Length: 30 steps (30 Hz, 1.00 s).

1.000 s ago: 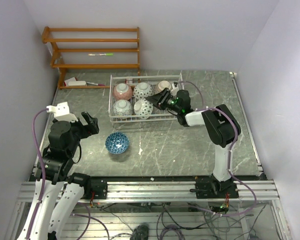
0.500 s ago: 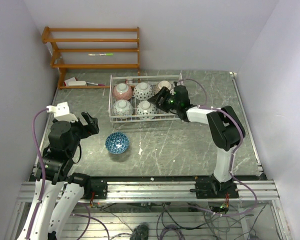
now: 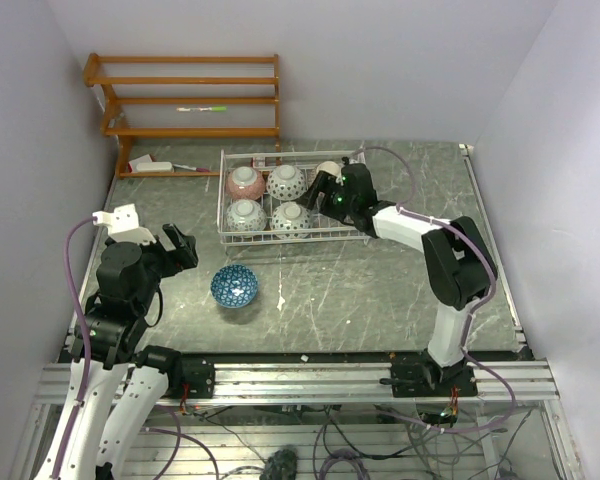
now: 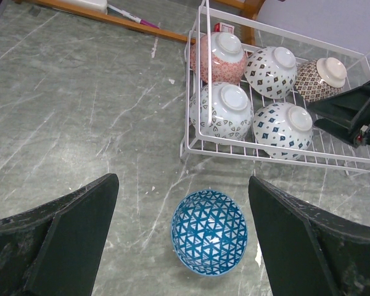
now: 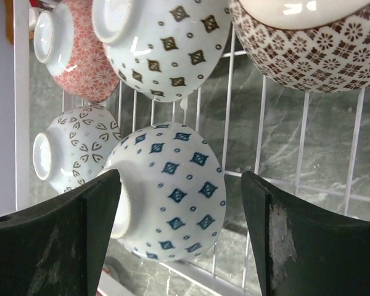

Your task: Load the bowls into the dish rack

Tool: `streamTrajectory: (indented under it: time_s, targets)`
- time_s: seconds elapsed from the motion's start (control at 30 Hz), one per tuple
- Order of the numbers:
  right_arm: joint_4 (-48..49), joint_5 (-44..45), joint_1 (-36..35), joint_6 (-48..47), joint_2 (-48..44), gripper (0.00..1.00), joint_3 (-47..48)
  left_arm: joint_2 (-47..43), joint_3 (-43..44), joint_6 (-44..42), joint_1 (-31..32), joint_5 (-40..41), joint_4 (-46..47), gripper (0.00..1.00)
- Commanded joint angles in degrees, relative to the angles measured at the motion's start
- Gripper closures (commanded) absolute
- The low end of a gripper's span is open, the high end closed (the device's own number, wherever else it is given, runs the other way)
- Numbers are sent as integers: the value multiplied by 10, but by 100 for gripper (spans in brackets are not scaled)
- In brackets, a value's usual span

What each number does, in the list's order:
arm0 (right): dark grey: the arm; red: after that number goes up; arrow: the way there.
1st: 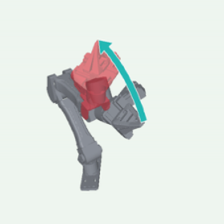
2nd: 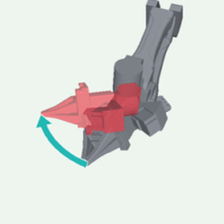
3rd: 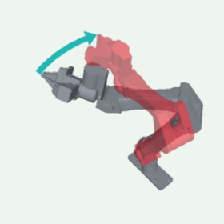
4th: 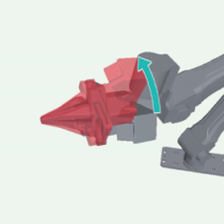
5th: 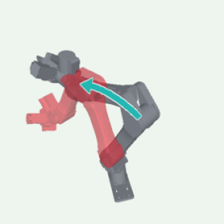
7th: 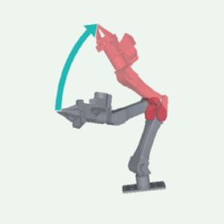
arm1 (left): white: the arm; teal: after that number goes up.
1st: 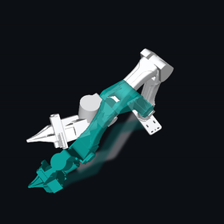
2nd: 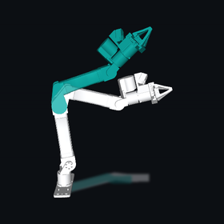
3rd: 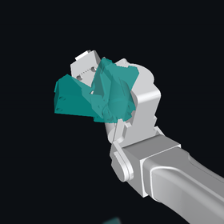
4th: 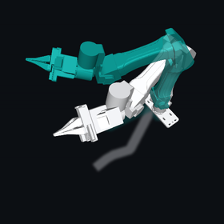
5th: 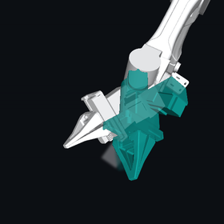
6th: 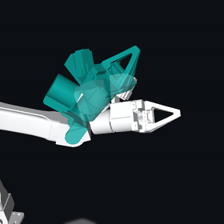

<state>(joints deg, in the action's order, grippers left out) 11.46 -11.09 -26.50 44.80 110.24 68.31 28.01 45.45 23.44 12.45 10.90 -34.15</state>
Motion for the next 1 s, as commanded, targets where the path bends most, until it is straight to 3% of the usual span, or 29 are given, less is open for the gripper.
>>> streamTrajectory:
  time_s: [0.0, 0.1, 0.23, 0.4, 0.63, 0.8, 0.97]
  targets:
    - [-68, 99, -41, -85, -65, 18, 34, -4, -1, 1, -8, -3, 7, 2]
    - [-110, 174, -79, -125, -98, 13, 49, -4, -1, 2, -8, -3, 8, 3]
    - [-128, 232, -146, -176, -140, 12, 44, -3, -1, 2, -8, -1, 6, 2]
    - [-91, 147, -209, -225, -177, 17, -12, -17, 0, 9, -8, 18, 2, 2]
    - [-100, 125, -350, -305, -214, 25, -48, -16, 2, 12, -8, 31, -3, 2]
    - [-119, 116, -434, -353, -169, 28, -16, -31, 0, 15, -8, 46, -3, 2]
    - [-114, 102, -444, -357, -97, 41, 14, -31, 2, 16, -8, 49, -6, 2]
